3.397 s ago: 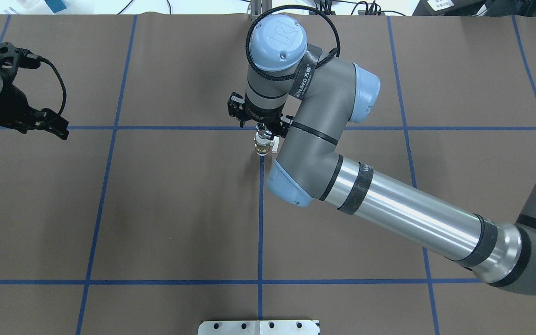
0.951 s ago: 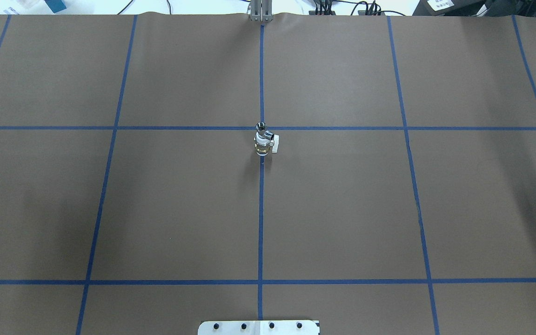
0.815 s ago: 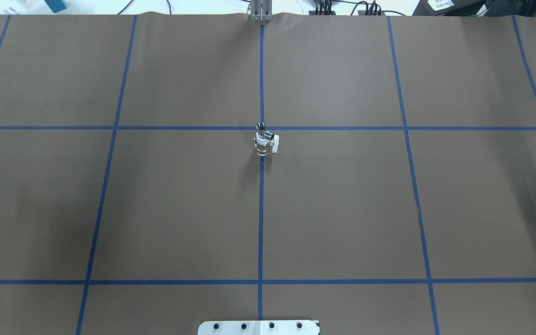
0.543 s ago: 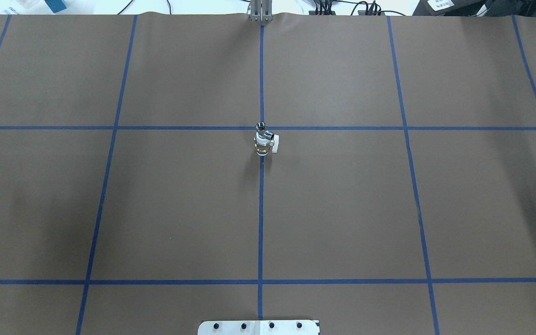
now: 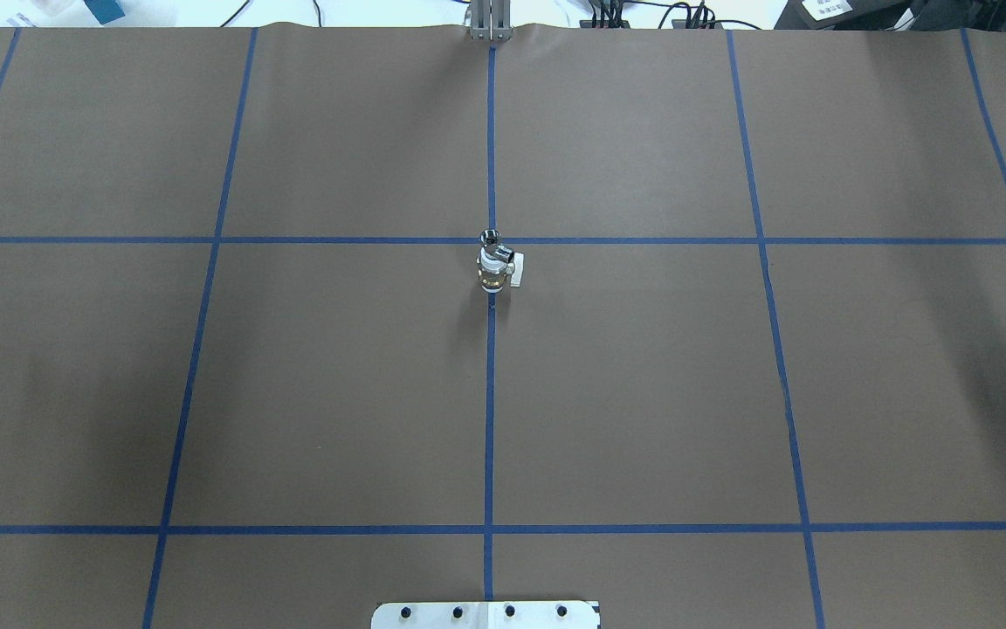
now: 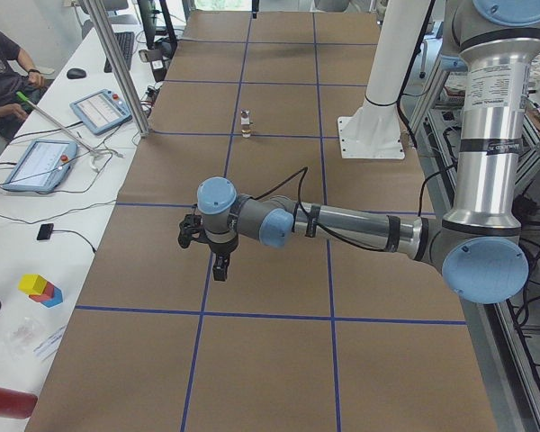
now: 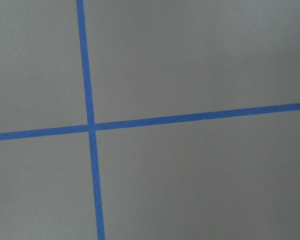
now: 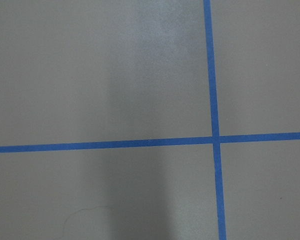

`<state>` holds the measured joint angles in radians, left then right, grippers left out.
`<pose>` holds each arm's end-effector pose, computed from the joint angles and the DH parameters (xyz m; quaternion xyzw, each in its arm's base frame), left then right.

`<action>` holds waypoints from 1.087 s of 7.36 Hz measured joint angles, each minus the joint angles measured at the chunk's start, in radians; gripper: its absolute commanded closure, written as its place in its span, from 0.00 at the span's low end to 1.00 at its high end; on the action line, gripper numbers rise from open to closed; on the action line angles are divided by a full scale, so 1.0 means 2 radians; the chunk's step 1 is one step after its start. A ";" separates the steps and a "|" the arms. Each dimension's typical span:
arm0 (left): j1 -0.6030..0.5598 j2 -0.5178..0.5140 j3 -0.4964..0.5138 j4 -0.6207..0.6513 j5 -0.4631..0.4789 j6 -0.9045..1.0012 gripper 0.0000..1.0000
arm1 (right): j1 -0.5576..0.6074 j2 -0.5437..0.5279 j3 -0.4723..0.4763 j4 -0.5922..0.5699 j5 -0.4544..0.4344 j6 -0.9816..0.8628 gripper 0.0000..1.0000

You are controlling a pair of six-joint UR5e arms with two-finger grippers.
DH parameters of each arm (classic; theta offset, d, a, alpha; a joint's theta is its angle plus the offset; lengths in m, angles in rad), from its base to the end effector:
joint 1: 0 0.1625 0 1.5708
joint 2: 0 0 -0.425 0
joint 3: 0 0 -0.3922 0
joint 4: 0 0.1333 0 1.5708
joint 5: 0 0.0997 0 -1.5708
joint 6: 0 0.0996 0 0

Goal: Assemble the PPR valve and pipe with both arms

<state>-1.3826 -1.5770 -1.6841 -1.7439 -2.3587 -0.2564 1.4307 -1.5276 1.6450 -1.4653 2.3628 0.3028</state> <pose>0.0334 -0.5105 0.5792 0.0476 0.4001 0.0248 0.9149 -0.0109 -0.5242 0.5874 0.0159 -0.3965 0.0317 0.9173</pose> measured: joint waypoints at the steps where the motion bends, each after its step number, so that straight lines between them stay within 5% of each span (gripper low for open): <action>1: 0.000 0.000 0.000 0.000 -0.010 -0.002 0.00 | -0.010 0.002 0.017 -0.021 -0.016 0.000 0.00; 8: -0.002 0.014 -0.026 -0.006 -0.030 -0.002 0.00 | -0.014 -0.003 0.056 -0.056 0.002 0.007 0.00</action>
<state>-1.3865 -1.5481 -1.7360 -1.7555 -2.4188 -0.2601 1.4026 -1.5332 1.7572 -1.5765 2.3673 0.3158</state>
